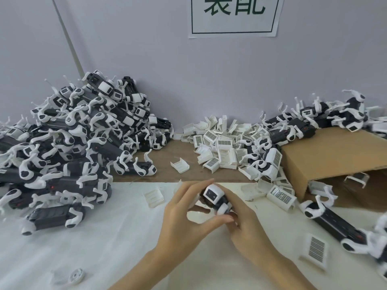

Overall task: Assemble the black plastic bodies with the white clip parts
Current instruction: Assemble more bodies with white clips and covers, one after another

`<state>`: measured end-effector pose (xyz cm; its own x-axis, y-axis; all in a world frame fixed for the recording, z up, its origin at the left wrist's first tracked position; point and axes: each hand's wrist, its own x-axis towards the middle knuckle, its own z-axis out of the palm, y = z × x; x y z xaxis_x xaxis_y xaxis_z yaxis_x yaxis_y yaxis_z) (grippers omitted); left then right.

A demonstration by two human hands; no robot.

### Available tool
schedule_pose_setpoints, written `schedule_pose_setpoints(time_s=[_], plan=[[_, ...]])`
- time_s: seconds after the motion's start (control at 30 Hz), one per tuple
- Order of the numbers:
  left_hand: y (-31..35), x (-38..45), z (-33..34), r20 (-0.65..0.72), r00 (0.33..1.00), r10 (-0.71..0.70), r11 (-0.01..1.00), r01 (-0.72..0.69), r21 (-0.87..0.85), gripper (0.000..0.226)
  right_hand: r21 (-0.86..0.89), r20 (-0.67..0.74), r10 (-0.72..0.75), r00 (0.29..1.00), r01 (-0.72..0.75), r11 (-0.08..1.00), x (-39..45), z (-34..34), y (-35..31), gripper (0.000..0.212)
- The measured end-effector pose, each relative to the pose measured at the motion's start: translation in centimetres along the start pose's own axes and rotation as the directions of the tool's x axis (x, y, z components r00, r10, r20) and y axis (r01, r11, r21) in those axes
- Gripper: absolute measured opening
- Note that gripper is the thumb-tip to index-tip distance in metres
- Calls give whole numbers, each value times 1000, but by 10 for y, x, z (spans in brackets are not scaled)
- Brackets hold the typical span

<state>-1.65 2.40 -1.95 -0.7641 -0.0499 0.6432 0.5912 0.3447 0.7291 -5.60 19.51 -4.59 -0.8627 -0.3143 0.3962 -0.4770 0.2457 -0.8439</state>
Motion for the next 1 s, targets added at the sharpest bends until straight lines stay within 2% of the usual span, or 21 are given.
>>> schedule_pose_setpoints(time_s=[0.07, 0.13, 0.2, 0.27, 0.37, 0.43, 0.57, 0.63, 0.73, 0.83, 0.9, 0.97, 1.0], plan=[[4, -2, 2, -28, 1000, 1, 1000, -1, -26, 49, -22, 28, -24, 999, 24, 999, 1, -3, 1, 69], [7, 1, 2, -32, 995, -96, 991, 93, -99, 31, -37, 35, -27, 999, 29, 999, 2, -5, 1, 77], [8, 4, -1, 7, 984, -180, 965, 178, -194, 27, -46, 30, -17, 999, 19, 999, 3, -5, 0, 78], [8, 7, -8, 39, 977, -209, 954, 212, -214, 32, -42, -5, 9, 1000, -10, 999, 3, -6, 2, 70], [2, 10, -15, 81, 965, -250, 966, 254, -50, 31, -72, -122, 51, 991, -60, 996, 4, -8, 2, 55], [-4, 9, -16, 98, 953, -286, 958, 286, 10, 38, -124, -164, 27, 986, -48, 991, 4, -8, 1, 51], [-14, 14, -25, 195, 933, -302, 930, 333, -155, 56, 2, -26, 108, 994, -107, 994, 9, -16, 0, 64], [-17, 18, -35, 279, 920, -276, 928, 331, -171, 68, 57, 54, 121, 991, -124, 991, 11, -22, 1, 73], [-31, 21, -45, 373, 909, -187, 982, 181, 52, 77, 12, 59, 66, 996, -67, 998, 12, -27, 3, 79], [-43, 17, -48, 419, 901, -115, 944, -33, 329, 79, -257, 1, -114, 993, 111, 960, 12, -28, 3, 82], [-47, 15, -45, 395, 917, 46, 886, -221, 409, 73, -450, -14, -240, 971, 208, 869, 12, -26, 0, 80], [-49, 16, -40, 367, 903, 224, 816, -380, 435, 66, -544, -44, -328, 944, 252, 800, 11, -24, -3, 78], [-49, 17, -38, 360, 893, 271, 801, -416, 431, 66, -567, -57, -355, 933, 263, 781, 11, -23, -5, 78]])
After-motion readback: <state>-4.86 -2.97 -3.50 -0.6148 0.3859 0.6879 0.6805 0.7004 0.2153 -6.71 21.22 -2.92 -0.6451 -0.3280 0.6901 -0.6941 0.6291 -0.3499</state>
